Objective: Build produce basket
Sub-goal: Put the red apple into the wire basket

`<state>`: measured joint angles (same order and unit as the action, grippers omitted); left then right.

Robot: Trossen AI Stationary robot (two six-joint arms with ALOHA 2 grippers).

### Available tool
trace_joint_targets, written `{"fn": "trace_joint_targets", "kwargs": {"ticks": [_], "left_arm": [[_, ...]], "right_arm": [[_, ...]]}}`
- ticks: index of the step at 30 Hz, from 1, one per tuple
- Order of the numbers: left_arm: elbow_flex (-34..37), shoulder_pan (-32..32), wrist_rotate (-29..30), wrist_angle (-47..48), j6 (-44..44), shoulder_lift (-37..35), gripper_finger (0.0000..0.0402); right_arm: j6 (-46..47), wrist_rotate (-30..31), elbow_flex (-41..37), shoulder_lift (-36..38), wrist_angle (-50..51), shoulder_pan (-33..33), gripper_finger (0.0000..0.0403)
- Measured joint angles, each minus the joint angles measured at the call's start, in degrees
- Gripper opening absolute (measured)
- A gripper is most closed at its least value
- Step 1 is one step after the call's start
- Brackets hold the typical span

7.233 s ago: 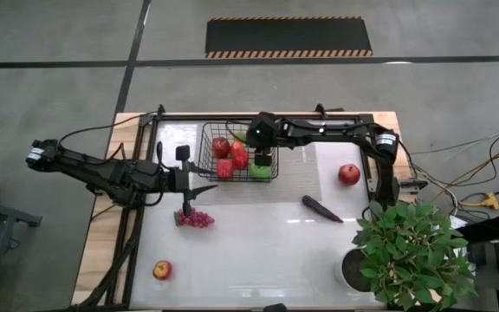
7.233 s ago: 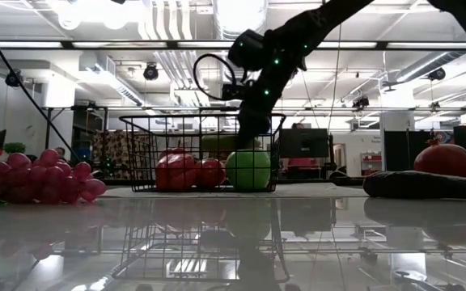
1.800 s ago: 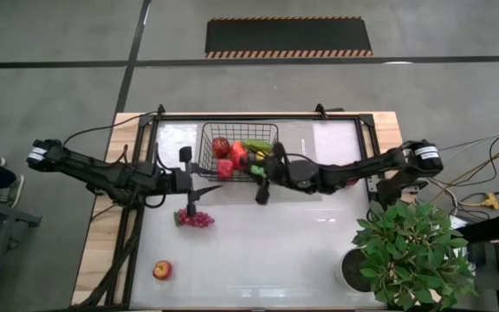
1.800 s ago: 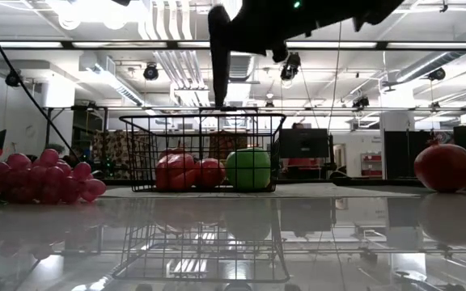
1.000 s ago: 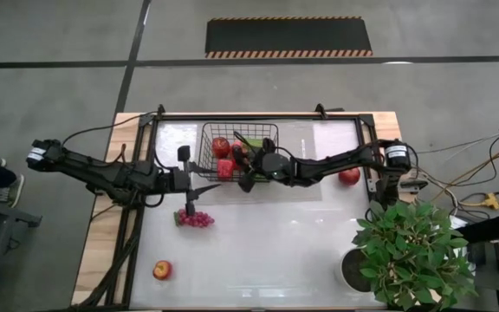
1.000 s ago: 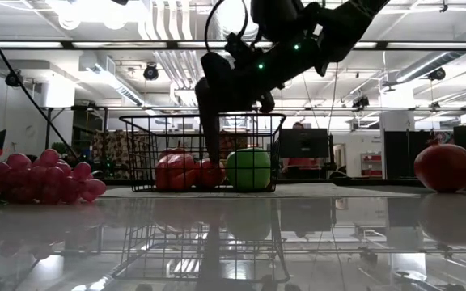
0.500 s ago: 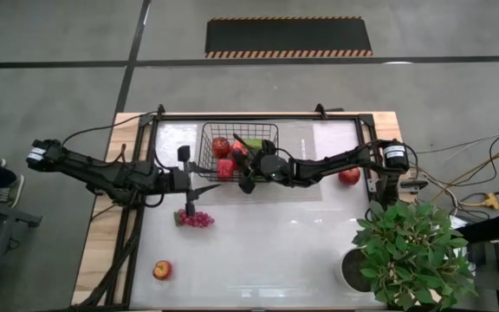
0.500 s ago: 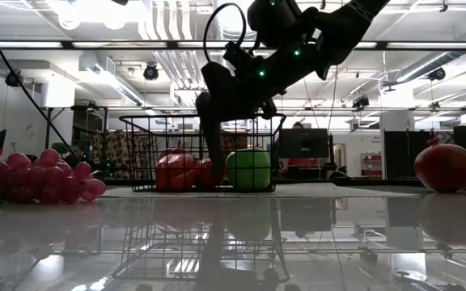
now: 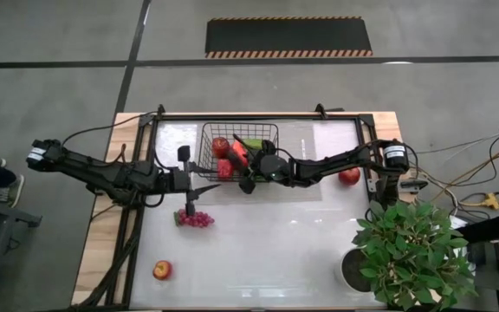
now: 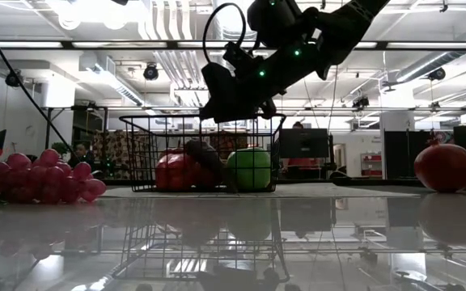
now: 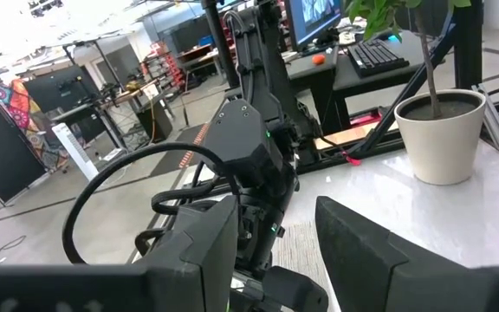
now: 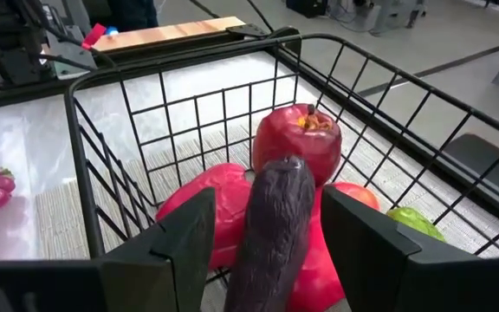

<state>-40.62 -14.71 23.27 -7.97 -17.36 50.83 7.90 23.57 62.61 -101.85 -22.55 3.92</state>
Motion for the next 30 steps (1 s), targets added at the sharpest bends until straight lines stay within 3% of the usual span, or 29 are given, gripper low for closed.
{"fn": "trace_joint_targets", "kwargs": {"ticks": [11, 24, 30], "left_arm": [[0.0, 0.0, 0.0, 1.1, 0.4, 0.0, 0.0140], [0.1, 0.0, 0.0, 1.2, 0.6, 1.6, 0.0140], [0.1, 0.0, 0.0, 3.3, 7.8, 3.2, 0.0140]], "right_arm": [[-5.6, -0.2, 0.0, 6.4, 5.0, -1.3, 0.0194], [-9.5, -0.2, 0.0, 17.1, 19.7, -9.9, 0.0194], [-9.2, -0.2, 0.0, 19.3, 27.2, -14.4, 0.0194]]}}
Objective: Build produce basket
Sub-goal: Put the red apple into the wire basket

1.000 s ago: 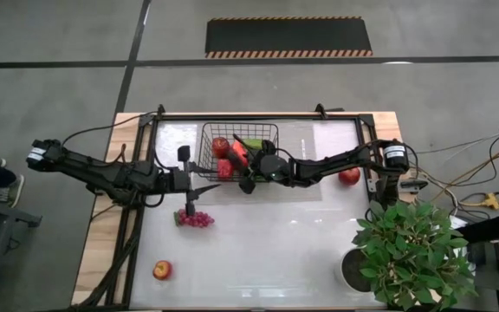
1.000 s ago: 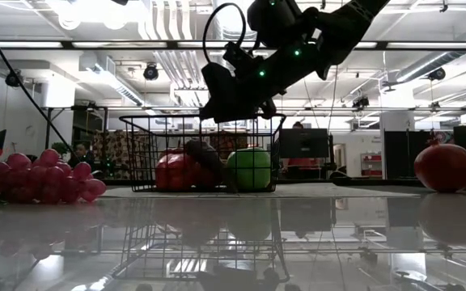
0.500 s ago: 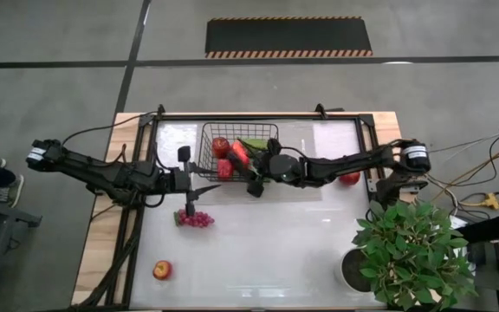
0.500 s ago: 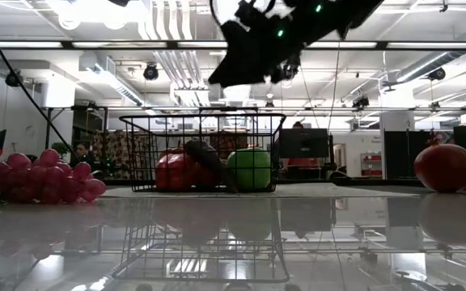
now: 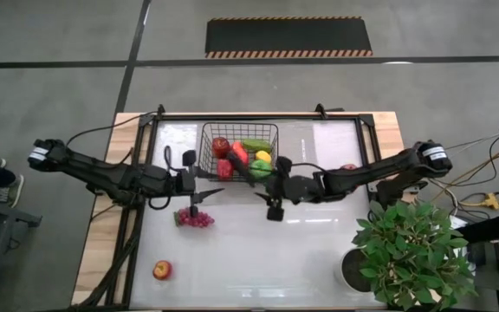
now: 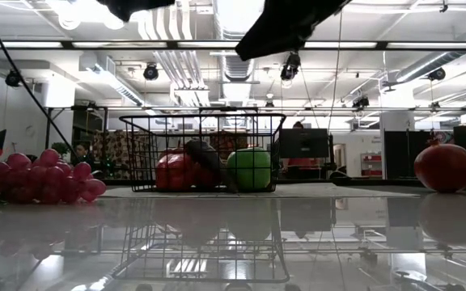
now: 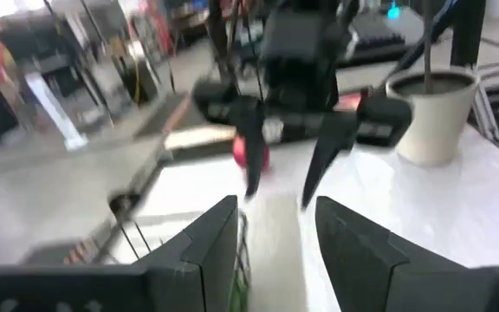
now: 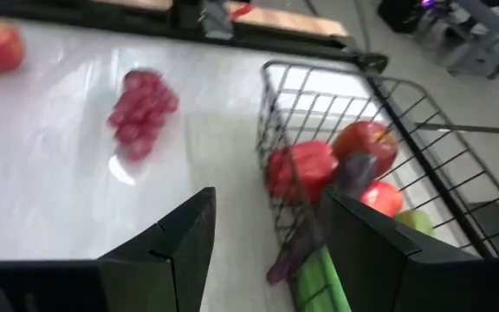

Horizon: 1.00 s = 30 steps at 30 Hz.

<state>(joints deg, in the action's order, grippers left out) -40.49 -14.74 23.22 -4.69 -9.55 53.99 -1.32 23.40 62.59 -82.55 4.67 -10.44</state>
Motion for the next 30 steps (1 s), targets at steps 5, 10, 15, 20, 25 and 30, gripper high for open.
{"fn": "trace_joint_targets", "kwargs": {"ticks": [5, 10, 15, 20, 25, 30], "left_arm": [[0.0, -0.1, -0.9, 4.1, 7.6, 1.9, 0.0140], [-0.2, -2.5, -5.0, 6.4, 11.0, 4.9, 0.0140], [-3.7, -6.0, -5.4, 13.6, 16.1, 8.1, 0.0140], [-7.9, -8.0, -5.6, 25.1, 25.7, 11.6, 0.0140], [-12.0, -10.1, -9.4, 37.5, 39.5, 15.5, 0.0140], [-16.8, -12.9, -21.3, 46.0, 56.0, 21.2, 0.0140]], "right_arm": [[-0.1, 0.0, 0.0, 0.2, 3.3, -2.7, 0.0194], [-0.2, 0.0, -0.1, 0.1, 4.3, -3.8, 0.0194], [-0.9, 0.0, -0.6, 0.1, 4.9, -4.0, 0.0194], [-1.3, -3.5, -1.5, 0.1, 5.4, -4.0, 0.0194], [-1.3, -5.9, -2.5, 0.1, 5.2, -4.1, 0.0194], [-2.4, -5.8, -3.0, 0.1, 5.0, -4.1, 0.0194]]}}
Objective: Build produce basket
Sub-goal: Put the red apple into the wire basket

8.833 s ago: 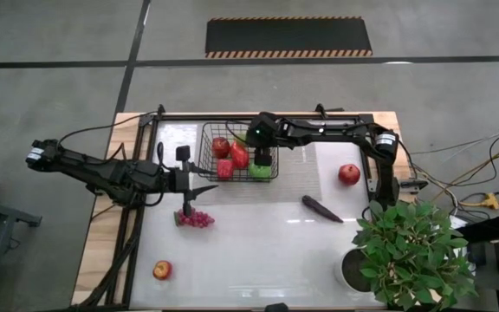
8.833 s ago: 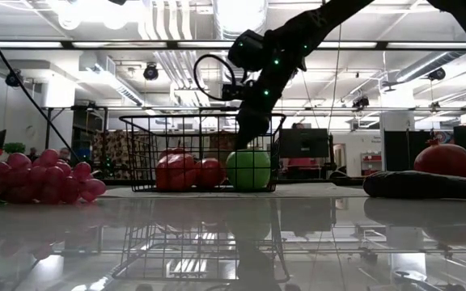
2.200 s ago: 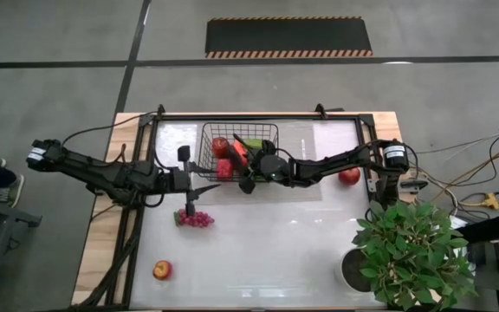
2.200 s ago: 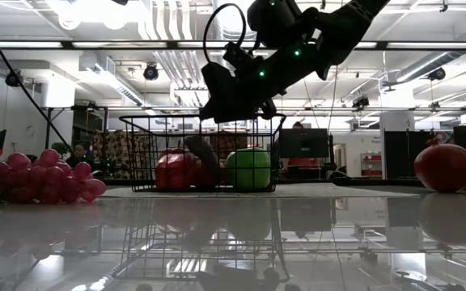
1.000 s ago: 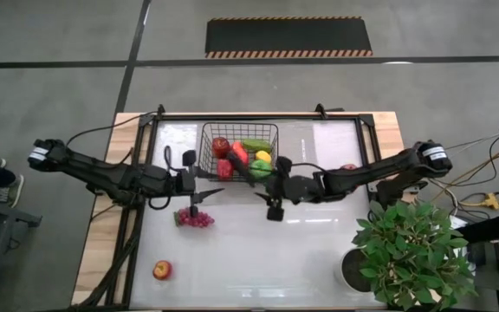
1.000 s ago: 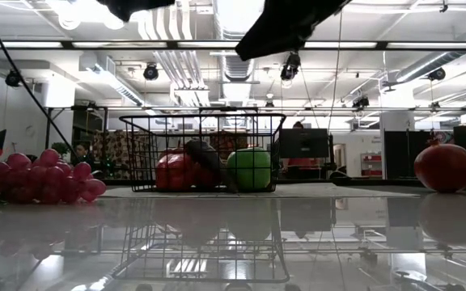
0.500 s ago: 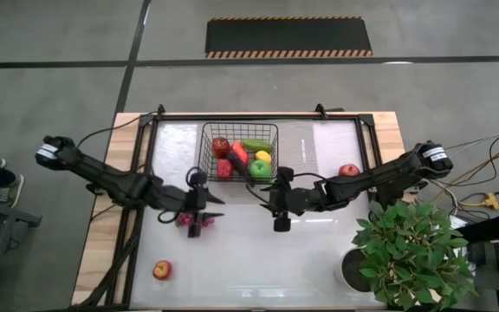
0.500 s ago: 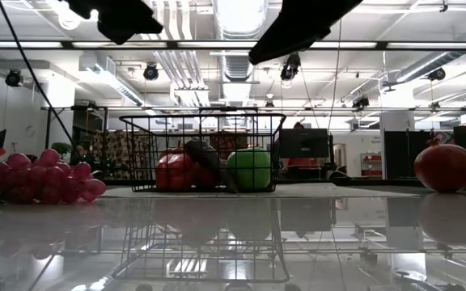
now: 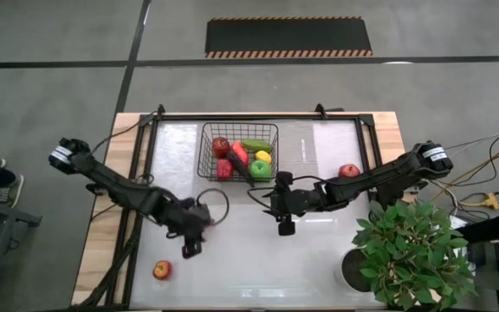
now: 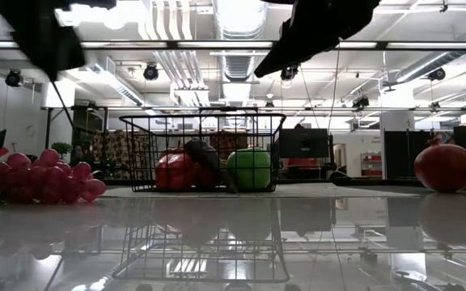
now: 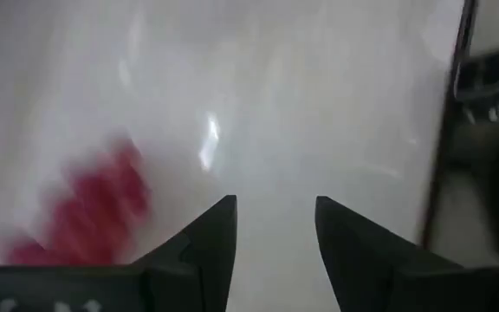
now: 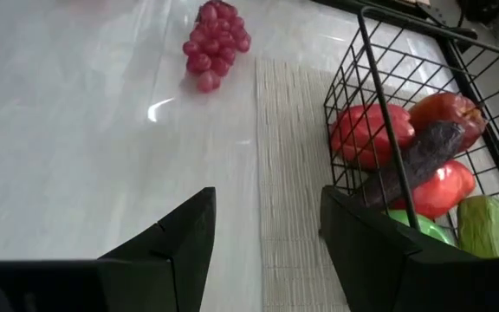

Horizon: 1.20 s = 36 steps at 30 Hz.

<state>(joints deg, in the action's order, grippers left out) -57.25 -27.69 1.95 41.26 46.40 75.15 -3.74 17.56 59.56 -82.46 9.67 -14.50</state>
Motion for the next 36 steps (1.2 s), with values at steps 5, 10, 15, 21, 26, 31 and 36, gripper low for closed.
{"fn": "trace_joint_targets", "kwargs": {"ticks": [5, 10, 15, 21, 26, 31, 36], "left_arm": [[-5.3, -4.3, -12.1, 7.8, 13.3, 7.0, 0.0140], [-12.2, -11.0, -18.0, 16.6, 18.7, 12.3, 0.0138], [-16.6, -18.9, -13.3, 19.1, 17.2, 14.0, 0.0138], [-14.7, -27.0, -9.9, 19.4, 24.0, 14.0, 0.0141], [-12.9, -28.2, -10.4, 19.4, 26.3, 14.0, 0.0181], [-12.7, -28.3, -7.2, 21.0, 20.4, 14.0, 0.0260], [-10.6, -28.9, -4.9, 21.1, 14.0, 13.9, 0.0332]], "right_arm": [[-1.4, 0.0, -0.9, 0.0, -0.6, 0.0, 0.0194], [-2.2, -0.1, -1.9, 0.0, -1.4, 0.0, 0.0194], [-2.3, -0.1, -2.1, 0.0, -1.5, 0.0, 0.0194], [-1.9, -1.8, -2.1, 0.0, -1.9, 0.0, 0.0194], [-2.0, -3.0, -2.1, 0.0, -3.0, 0.0, 0.0194], [-1.7, -3.0, -2.1, 0.0, -2.9, 0.0, 0.0194], [-0.8, -3.2, -2.1, 0.0, -2.7, 0.0, 0.0194]]}}
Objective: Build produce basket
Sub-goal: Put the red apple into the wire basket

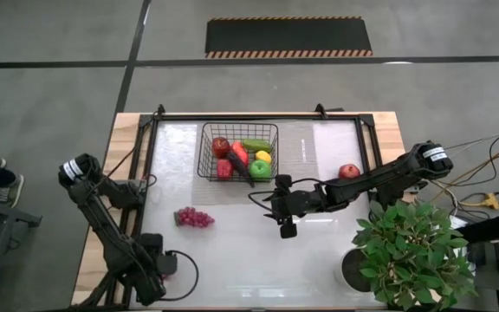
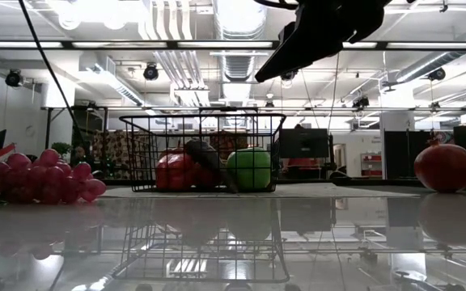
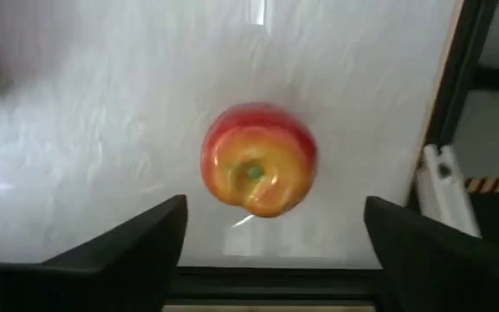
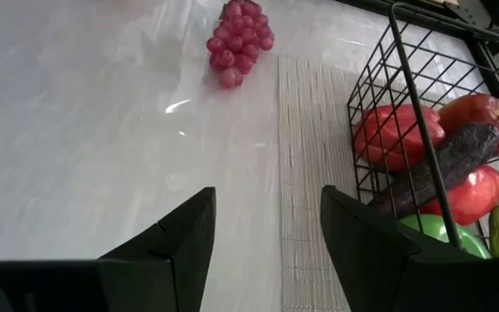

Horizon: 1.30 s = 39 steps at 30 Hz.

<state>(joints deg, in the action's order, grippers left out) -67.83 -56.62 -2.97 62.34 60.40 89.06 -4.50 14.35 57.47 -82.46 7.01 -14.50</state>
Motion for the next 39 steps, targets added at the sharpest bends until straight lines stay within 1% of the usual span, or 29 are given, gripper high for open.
{"fn": "trace_joint_targets", "kwargs": {"ticks": [2, 4, 9, 14, 19, 22, 28, 31, 35, 39], "left_arm": [[1.4, -0.1, 0.3, -0.5, -1.0, 0.0, 0.0347], [2.9, 0.0, 0.7, -0.6, -1.0, 0.0, 0.0354], [6.0, -0.1, 0.5, -4.5, -0.9, 0.0, 0.0356], [9.1, 0.0, 0.3, -11.6, -1.0, 0.0, 0.0356], [10.2, -0.1, 0.3, -12.9, -2.0, 0.0, 0.0356], [10.1, -0.1, 0.3, -12.9, -2.8, 0.0, 0.0343], [10.1, -0.1, 0.3, -13.0, -2.7, 0.1, 0.0290], [10.1, -0.1, 0.2, -13.0, -2.7, 0.1, 0.0270], [9.8, -0.1, 0.2, -13.0, -2.3, 0.1, 0.0259], [7.2, 1.1, 0.0, -11.8, -2.3, 0.1, 0.0257]], "right_arm": [[0.0, 0.0, 0.0, 0.0, 0.0, 0.0, 0.0194], [0.0, 0.0, 0.0, 0.0, 0.0, 0.0, 0.0194], [0.0, 0.0, 0.0, 0.0, 0.0, 0.0, 0.0194], [0.0, 0.1, 0.0, 0.0, 0.0, 0.0, 0.0194], [0.0, 0.2, 0.0, 0.0, 0.0, 0.0, 0.0194], [0.0, 0.2, 0.0, 0.0, 0.0, 0.0, 0.0194], [0.0, 0.2, 0.0, 0.0, 0.0, 0.0, 0.0194], [0.0, 0.2, 0.0, 0.0, 0.0, 0.0, 0.0194], [0.0, 0.2, 0.0, 0.0, 0.0, 0.0, 0.0194], [0.0, 0.2, 0.0, 0.0, 0.6, 0.0, 0.0194]]}}
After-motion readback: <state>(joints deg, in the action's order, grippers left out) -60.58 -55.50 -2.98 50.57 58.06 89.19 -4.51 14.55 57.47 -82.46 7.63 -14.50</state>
